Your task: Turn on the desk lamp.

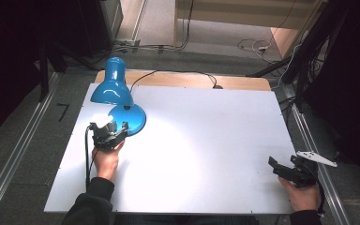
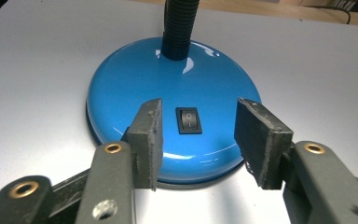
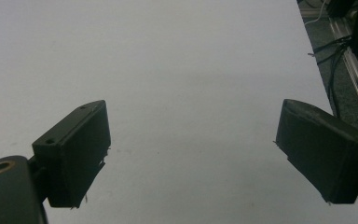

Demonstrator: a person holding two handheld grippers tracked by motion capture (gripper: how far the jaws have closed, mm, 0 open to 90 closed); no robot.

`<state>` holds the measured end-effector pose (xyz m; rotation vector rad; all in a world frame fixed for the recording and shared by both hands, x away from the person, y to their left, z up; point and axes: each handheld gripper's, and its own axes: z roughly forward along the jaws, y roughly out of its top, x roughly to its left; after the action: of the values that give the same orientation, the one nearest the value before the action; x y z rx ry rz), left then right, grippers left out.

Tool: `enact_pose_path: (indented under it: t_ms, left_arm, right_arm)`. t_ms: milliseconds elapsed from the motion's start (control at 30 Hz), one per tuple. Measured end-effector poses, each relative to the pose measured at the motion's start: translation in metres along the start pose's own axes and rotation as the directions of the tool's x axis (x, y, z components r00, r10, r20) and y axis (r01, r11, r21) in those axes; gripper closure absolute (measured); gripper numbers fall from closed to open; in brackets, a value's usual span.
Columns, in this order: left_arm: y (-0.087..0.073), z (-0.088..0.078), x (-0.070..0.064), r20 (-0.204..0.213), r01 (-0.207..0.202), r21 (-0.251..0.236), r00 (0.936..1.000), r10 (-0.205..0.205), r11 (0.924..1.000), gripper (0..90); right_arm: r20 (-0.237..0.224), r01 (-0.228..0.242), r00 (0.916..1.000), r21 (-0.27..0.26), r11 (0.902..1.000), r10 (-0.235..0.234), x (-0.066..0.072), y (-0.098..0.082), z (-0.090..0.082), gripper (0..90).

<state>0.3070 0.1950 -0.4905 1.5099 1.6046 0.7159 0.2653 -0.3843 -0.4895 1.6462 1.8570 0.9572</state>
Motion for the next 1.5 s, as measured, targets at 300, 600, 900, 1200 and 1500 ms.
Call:
enact_pose_path:
  t_ms: [300,600,900,1200,1500]
  left_arm:
    - [-0.007,-0.009,-0.001,0.006,-0.001,-0.003,1.0,0.001,1.0,38.5]
    - [-0.011,-0.014,-0.003,0.013,-0.01,0.011,0.9999,0.01,0.9999,33.6]
    - [-0.015,-0.021,-0.001,0.01,-0.013,0.012,0.9999,0.013,0.9998,30.7]
    - [-0.016,-0.03,0.002,0.01,-0.001,0.0,0.9999,0.001,1.0,29.7]
    - [-0.021,-0.04,0.004,0.013,0.008,0.002,0.9999,-0.008,1.0,28.1]
  right_arm:
    - [-0.001,0.002,1.0,-0.001,1.0,-0.002,0.0,0.0,0.0,8.5]
    - [-0.003,0.001,1.0,-0.001,1.0,-0.001,0.0,0.0,0.0,8.5]
    - [-0.004,-0.003,1.0,0.0,1.0,0.003,0.0,0.0,-0.001,8.5]
    - [-0.004,-0.002,1.0,0.0,1.0,0.002,0.0,0.0,0.0,8.5]
    - [-0.003,-0.002,1.0,-0.001,1.0,0.002,0.0,0.0,-0.001,8.5]
